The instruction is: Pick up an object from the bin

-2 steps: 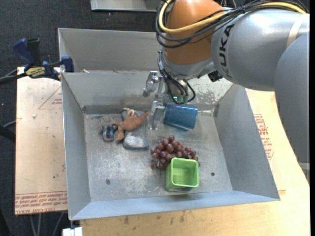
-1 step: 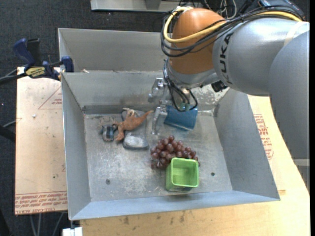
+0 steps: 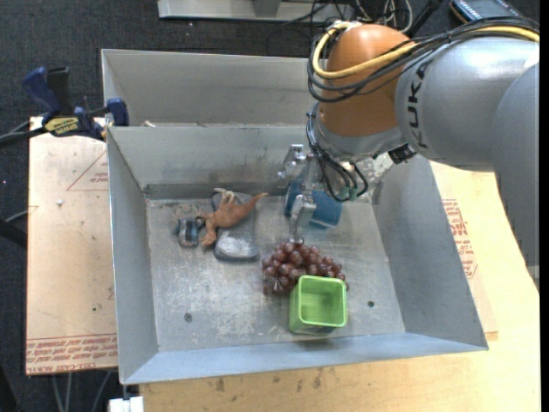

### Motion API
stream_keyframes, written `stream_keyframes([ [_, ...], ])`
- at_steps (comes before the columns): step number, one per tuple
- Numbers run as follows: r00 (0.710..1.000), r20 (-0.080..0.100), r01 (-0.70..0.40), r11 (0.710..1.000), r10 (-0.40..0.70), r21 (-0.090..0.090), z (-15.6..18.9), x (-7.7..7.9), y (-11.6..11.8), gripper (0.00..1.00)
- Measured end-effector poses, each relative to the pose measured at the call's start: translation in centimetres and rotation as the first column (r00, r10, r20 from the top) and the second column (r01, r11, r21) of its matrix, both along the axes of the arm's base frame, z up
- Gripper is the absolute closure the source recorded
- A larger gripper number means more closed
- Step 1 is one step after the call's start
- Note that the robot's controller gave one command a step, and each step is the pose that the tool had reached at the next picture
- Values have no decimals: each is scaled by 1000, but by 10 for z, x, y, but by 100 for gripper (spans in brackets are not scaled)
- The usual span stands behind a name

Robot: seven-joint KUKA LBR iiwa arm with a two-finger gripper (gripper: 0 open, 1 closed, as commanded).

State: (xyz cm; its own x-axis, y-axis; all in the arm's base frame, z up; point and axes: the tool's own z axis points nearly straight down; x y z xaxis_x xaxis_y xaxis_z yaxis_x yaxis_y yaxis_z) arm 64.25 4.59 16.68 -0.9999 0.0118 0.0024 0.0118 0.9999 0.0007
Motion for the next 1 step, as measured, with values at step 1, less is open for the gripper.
stream_keyframes([
  [1, 989, 15, -150, 989, 150, -2, -37, 7, -19, 0],
])
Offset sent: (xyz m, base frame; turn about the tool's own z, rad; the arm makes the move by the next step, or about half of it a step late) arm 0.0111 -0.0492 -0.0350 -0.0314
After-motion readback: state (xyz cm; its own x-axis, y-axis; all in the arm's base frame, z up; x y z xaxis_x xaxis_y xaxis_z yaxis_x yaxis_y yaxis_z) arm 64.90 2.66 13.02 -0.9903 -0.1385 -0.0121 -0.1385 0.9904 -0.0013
